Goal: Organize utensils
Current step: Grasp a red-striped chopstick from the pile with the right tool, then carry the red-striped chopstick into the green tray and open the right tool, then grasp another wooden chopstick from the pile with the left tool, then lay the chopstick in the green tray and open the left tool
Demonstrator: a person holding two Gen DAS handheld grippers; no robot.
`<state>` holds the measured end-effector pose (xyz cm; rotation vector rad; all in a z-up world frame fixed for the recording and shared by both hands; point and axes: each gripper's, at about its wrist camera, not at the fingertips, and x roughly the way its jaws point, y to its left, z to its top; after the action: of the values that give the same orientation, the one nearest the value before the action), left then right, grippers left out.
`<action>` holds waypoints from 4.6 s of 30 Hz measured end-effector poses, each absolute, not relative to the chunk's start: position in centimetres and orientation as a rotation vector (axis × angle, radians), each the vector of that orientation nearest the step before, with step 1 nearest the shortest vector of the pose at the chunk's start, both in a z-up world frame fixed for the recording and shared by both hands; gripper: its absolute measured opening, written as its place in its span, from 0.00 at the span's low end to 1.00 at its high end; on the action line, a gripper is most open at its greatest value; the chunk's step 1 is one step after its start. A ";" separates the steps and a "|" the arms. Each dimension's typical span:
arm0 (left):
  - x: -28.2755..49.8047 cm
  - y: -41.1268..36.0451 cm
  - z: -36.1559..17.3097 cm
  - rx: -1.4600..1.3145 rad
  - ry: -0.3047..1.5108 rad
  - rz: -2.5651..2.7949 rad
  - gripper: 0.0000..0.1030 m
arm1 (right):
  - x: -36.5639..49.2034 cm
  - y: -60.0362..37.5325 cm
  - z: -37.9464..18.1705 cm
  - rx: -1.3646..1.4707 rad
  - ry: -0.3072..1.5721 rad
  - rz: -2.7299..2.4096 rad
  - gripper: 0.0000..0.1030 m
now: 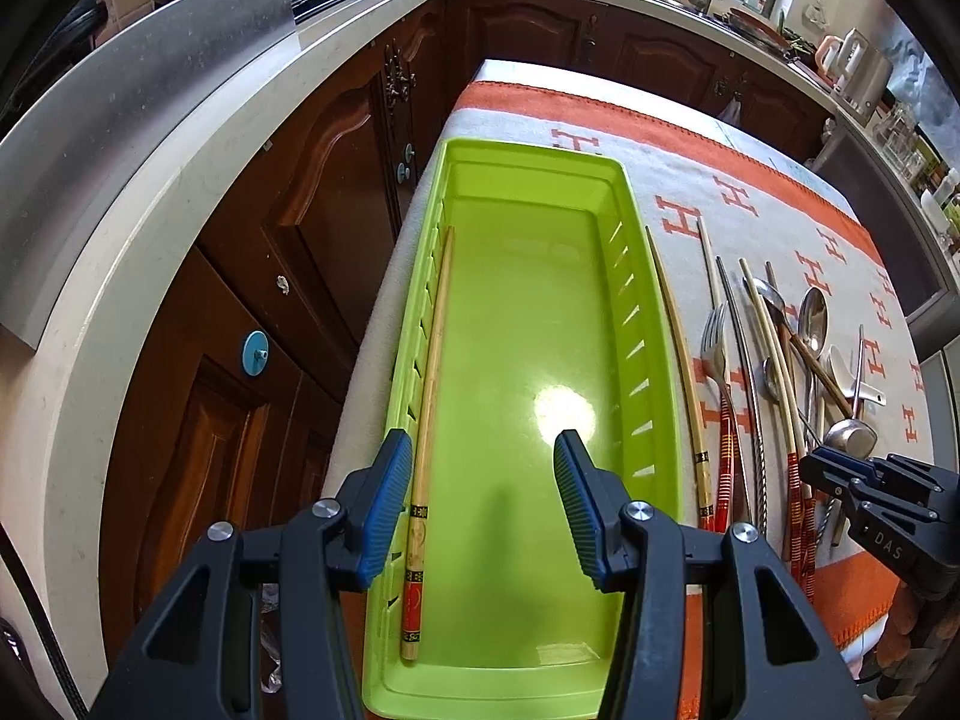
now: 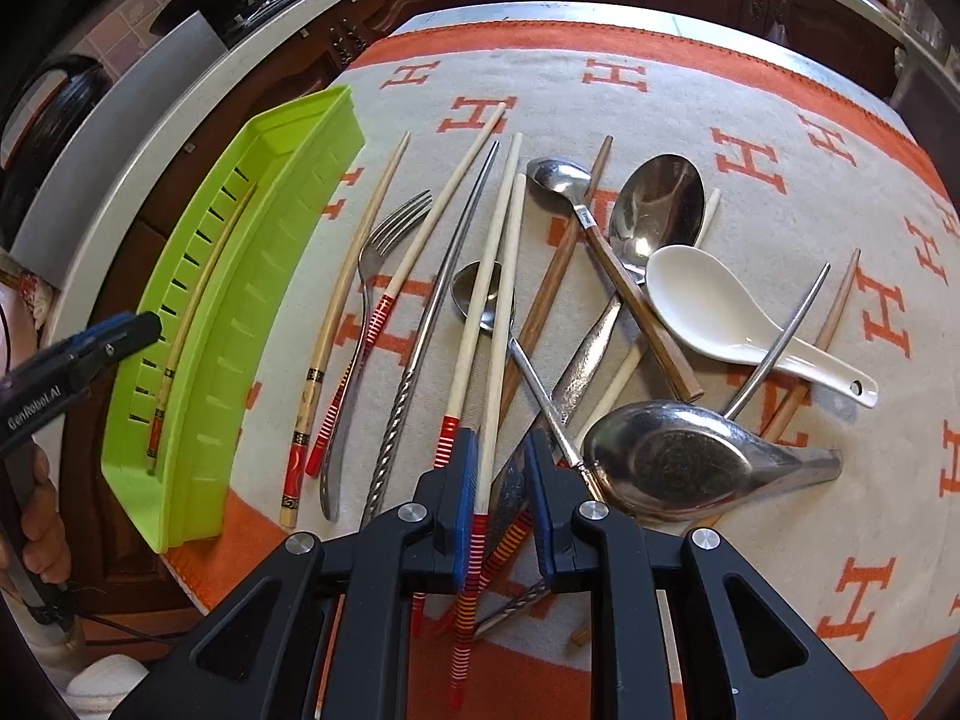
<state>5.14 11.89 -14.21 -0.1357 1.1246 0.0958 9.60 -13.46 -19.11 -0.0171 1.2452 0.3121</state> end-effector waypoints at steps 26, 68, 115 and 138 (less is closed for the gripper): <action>4.1 12.2 -10.0 -0.132 1.025 0.112 0.46 | 10.2 -13.0 -11.7 0.265 1.204 0.407 0.05; 3.9 7.0 -8.4 -0.172 1.007 -0.044 0.76 | 8.0 -14.2 -8.4 0.089 1.007 0.234 0.41; 12.0 -2.8 -19.3 0.015 1.329 0.074 0.13 | 6.6 -21.1 -14.2 0.194 1.020 0.360 0.41; 9.4 0.1 -13.9 -0.143 1.176 0.032 0.04 | 6.8 -20.6 -14.4 0.184 1.054 0.349 0.41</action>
<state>9.40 0.06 -13.90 -0.1432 1.1760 0.0322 6.78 -20.56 -14.39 0.1838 1.0543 0.3494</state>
